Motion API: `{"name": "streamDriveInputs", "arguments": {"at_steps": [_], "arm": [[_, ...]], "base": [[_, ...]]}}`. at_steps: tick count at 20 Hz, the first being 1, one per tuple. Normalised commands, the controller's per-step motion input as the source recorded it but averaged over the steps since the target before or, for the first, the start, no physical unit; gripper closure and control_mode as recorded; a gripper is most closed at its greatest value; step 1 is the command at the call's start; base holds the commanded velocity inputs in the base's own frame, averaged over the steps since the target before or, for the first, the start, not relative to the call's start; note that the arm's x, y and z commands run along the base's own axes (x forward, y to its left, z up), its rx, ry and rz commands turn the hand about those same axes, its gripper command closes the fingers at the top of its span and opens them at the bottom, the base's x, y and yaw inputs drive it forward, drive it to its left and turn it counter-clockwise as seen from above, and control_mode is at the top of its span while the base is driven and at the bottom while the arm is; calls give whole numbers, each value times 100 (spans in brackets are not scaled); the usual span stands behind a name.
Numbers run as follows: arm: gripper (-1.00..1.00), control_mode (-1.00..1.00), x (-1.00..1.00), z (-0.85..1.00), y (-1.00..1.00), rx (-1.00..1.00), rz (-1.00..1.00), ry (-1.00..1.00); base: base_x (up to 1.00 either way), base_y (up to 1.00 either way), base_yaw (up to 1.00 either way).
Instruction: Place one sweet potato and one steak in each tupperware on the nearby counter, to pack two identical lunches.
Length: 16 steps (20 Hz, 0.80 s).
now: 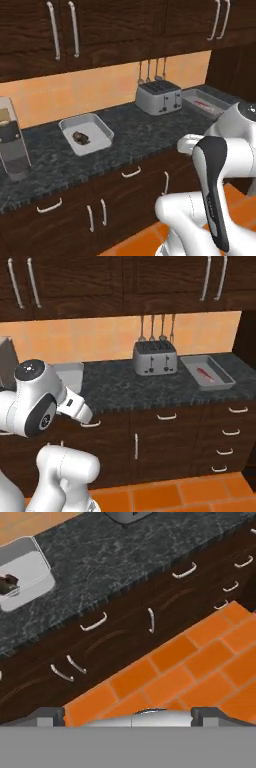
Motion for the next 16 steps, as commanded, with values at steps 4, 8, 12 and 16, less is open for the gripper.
{"name": "streamDriveInputs", "arguments": {"at_steps": [4,8,12,16], "arm": [[-100,100,0,0,0,0,0,0],[-100,100,0,0,0,0,0,0],[-100,100,0,0,0,0,0,0],[-100,100,0,0,0,0,0,0]], "base": [[0,-43,-90],[11,-64,-87],[86,-98,-49],[100,-90,-6]]}}
